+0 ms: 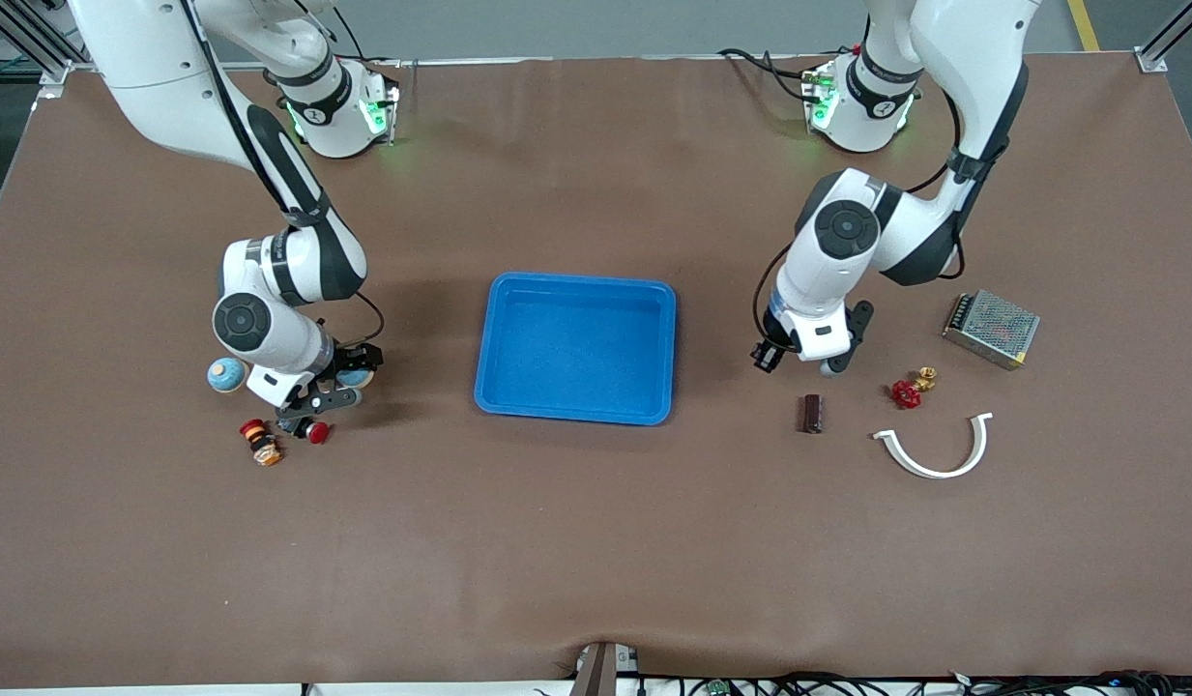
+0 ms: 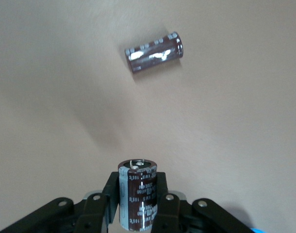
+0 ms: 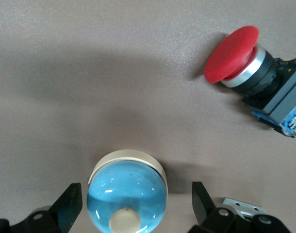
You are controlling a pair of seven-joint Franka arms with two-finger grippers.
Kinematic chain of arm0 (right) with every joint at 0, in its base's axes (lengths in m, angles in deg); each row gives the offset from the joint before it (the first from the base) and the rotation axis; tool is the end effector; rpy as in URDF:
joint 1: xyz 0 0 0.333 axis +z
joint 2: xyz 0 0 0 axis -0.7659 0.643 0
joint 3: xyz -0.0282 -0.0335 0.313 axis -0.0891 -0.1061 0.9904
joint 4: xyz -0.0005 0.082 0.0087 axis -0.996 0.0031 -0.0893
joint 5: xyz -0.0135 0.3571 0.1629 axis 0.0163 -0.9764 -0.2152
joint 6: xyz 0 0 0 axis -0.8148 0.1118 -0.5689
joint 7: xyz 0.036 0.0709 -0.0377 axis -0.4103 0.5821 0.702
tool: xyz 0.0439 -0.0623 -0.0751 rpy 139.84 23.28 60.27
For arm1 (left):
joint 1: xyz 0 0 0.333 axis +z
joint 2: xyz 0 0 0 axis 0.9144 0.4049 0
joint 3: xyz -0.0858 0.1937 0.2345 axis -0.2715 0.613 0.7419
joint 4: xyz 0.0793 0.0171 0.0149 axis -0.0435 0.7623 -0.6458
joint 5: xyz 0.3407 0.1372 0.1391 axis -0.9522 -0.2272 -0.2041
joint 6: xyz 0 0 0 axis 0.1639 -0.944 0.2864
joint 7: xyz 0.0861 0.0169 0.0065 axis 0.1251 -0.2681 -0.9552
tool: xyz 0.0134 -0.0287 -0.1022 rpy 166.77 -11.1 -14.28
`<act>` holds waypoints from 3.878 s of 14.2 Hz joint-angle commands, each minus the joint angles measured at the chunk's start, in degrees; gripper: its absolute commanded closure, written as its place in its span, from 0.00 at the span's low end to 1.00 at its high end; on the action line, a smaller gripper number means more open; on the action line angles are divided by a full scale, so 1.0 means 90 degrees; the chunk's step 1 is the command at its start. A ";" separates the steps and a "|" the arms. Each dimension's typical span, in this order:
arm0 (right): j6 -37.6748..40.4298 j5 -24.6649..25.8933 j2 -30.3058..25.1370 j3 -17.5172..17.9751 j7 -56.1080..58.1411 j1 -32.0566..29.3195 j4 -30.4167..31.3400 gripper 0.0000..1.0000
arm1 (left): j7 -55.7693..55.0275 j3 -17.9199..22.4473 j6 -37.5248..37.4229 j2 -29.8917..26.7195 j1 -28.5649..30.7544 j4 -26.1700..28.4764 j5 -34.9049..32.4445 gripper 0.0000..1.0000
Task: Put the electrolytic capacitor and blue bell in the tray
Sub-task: 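Carry the short capacitor into the tray with the left gripper, then carry the blue bell into the tray with the right gripper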
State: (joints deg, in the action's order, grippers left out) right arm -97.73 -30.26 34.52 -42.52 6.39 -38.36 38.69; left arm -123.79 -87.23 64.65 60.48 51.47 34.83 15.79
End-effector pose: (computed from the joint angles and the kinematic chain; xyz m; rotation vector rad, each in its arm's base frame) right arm 0.5500 0.0888 0.1752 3.0885 0.3413 -0.2068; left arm 0.5145 -0.2683 0.2648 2.5869 1.6239 0.0989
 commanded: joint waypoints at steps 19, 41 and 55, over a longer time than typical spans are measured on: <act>0.0313 0.0025 -0.0089 0.0043 -0.0103 0.0133 -0.0016 0.61 | -0.4816 0.0097 -0.0664 0.1424 -0.2073 -0.1768 -0.0122 1.00; 0.0257 -0.0669 -0.0285 0.0297 -0.5698 0.3444 -0.0593 0.65 | -0.5500 0.0107 -0.0919 0.2451 -0.2377 -0.2600 -0.1684 1.00; -0.0262 -0.0591 0.0194 0.0277 -0.5679 0.3386 -0.0593 0.65 | -0.5529 0.0097 -0.0909 0.2509 -0.2415 -0.2619 -0.1705 1.00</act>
State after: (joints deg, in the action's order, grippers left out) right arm -99.39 -35.79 36.22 -40.19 -44.08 -7.79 33.17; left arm -172.56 -86.49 57.19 81.76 30.23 12.74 1.74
